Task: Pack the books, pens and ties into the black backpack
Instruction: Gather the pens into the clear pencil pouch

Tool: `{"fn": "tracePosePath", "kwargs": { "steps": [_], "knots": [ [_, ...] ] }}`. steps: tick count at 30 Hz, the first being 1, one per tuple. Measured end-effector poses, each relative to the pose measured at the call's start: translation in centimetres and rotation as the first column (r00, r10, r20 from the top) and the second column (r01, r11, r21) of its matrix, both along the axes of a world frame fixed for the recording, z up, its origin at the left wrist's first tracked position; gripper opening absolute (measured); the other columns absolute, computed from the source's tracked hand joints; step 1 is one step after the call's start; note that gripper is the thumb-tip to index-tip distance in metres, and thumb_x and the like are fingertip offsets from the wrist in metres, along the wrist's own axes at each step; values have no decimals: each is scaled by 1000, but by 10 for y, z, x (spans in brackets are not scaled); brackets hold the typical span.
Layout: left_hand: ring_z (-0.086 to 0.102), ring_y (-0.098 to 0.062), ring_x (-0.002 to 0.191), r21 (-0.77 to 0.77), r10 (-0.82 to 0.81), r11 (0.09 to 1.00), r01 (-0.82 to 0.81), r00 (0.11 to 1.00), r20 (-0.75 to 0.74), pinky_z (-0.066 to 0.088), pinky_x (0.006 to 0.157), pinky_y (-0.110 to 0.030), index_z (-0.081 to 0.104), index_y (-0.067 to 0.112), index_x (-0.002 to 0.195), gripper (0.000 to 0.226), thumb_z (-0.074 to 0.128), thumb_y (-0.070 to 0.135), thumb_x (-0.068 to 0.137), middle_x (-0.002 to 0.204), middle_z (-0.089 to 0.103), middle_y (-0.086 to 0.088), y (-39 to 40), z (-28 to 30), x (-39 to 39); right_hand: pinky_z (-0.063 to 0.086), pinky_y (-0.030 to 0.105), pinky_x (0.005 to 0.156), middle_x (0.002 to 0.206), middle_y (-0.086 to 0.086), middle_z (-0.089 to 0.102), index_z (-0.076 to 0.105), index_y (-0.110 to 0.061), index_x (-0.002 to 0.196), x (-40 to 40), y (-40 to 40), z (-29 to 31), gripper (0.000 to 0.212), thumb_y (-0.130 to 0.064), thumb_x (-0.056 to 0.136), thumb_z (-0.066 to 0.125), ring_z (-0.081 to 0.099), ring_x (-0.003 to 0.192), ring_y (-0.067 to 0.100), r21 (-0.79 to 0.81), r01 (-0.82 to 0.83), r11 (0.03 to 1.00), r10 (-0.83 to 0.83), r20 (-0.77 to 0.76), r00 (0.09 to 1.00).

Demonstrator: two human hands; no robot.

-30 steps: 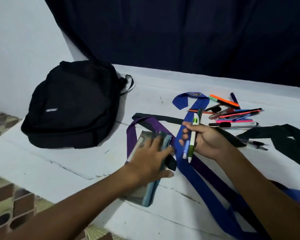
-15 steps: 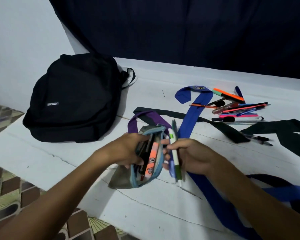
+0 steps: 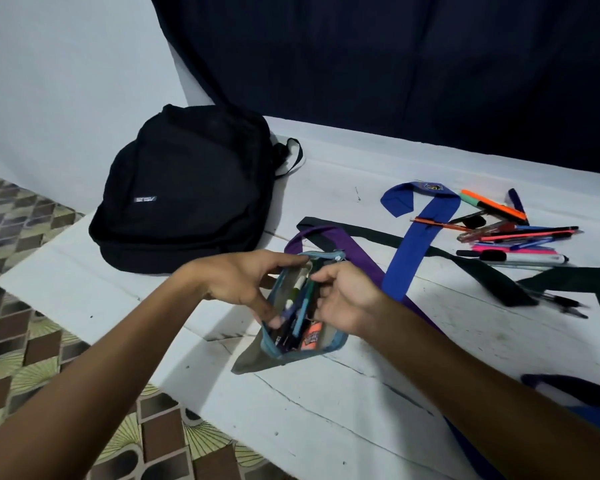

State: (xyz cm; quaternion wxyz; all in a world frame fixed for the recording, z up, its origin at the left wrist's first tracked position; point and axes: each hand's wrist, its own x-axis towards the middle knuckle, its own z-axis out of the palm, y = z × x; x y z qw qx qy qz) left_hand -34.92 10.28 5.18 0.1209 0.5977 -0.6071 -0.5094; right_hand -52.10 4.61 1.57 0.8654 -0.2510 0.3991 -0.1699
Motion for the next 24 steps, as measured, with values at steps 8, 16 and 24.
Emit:
{"fn": "tracePosePath", "kwargs": {
  "steps": [8,16,24],
  "knots": [
    [54,-11,126,25,-32,999,33,998,-46,49,100,-50,35,21,150,106,89,-1,61,139,54,8,-9,1,10,36,48,110,132,28,48,52,5,116,-4,-2,5,29,1,90,40,46,125,41,-110,-87,990,79,-77,994],
    [35,-7,133,-106,-330,913,394,866,375,35,89,0,50,31,137,80,88,24,67,144,29,19,-22,5,-32,48,26,57,83,12,72,64,-4,100,-90,-30,15,22,-2,93,44,65,63,19,-515,-8,857,-166,-290,943],
    [54,-8,114,-277,-317,819,503,798,513,44,99,-32,59,37,122,39,66,47,85,125,58,16,-74,0,-116,48,30,60,83,15,70,67,-5,96,-200,-57,1,15,-4,89,54,64,65,23,-552,293,781,-524,-324,787]
  ]
}}
